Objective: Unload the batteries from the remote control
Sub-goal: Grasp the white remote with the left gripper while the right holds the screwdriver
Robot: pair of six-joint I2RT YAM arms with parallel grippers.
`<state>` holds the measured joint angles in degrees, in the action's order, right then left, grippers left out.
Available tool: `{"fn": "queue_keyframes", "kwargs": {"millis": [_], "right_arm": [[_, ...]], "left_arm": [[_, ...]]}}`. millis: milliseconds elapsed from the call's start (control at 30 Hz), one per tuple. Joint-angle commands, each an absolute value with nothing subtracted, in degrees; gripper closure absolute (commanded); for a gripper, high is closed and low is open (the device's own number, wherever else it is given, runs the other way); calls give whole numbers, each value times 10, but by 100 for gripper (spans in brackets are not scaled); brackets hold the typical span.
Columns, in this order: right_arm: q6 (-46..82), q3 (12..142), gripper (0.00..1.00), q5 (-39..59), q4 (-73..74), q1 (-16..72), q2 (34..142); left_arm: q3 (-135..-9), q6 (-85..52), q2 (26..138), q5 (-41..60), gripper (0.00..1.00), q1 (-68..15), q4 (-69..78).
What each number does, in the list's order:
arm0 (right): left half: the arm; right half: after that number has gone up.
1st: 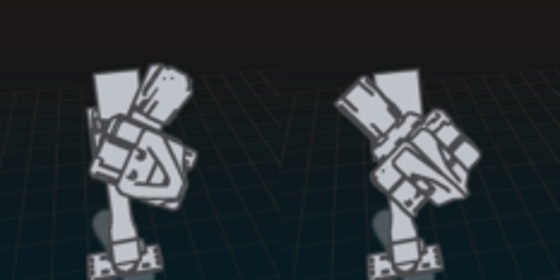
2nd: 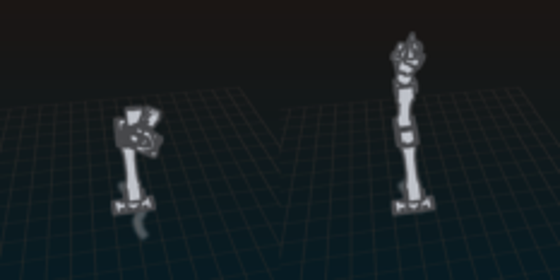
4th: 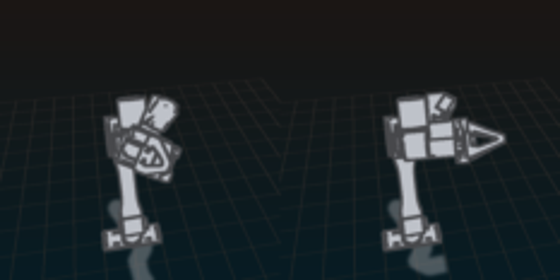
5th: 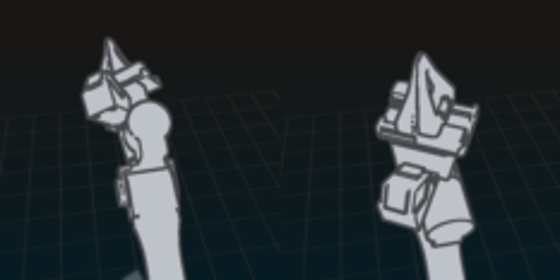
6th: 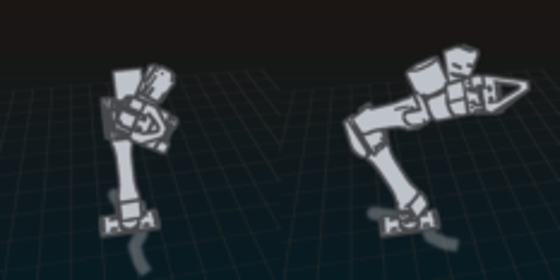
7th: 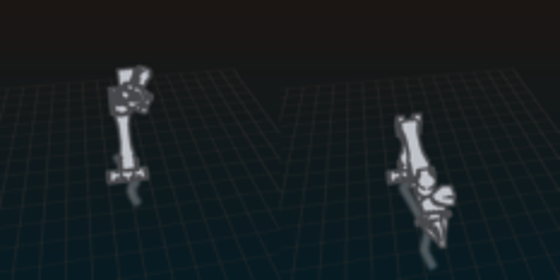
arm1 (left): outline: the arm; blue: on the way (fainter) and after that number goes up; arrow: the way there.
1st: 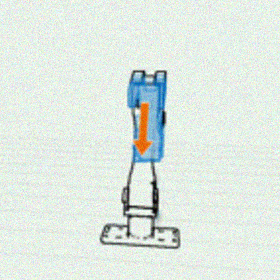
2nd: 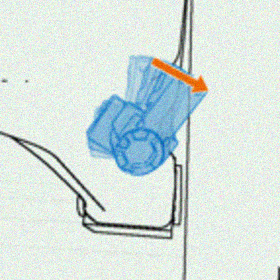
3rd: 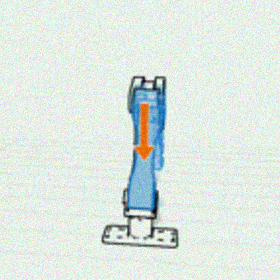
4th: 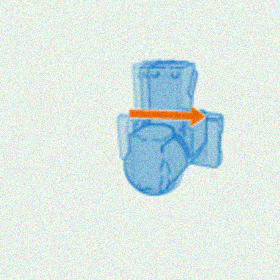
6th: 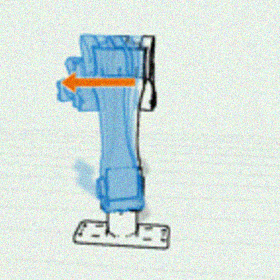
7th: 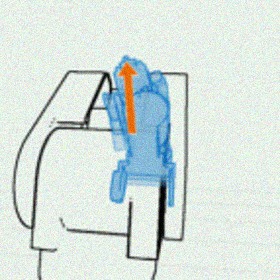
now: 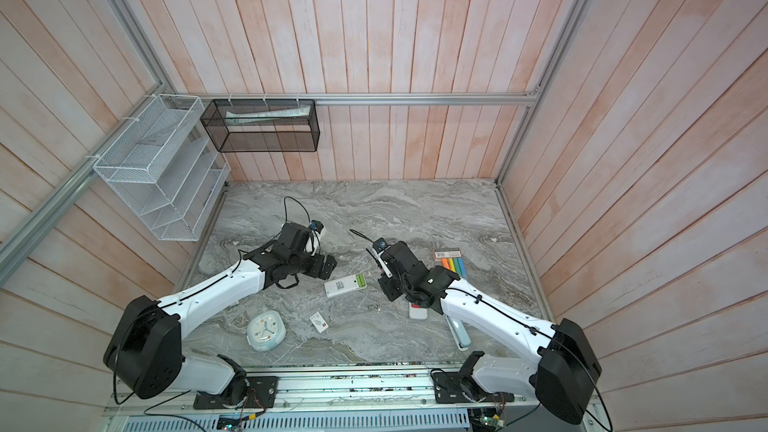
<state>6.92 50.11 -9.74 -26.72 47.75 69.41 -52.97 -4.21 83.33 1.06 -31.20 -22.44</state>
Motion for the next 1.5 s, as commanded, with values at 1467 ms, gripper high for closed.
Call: {"fn": "queue_keyframes", "kwargs": {"millis": [1467], "right_arm": [[63, 508, 100, -34, -319, 472, 717]], "left_arm": [[-515, 317, 976, 81, 34, -362, -242]]}}
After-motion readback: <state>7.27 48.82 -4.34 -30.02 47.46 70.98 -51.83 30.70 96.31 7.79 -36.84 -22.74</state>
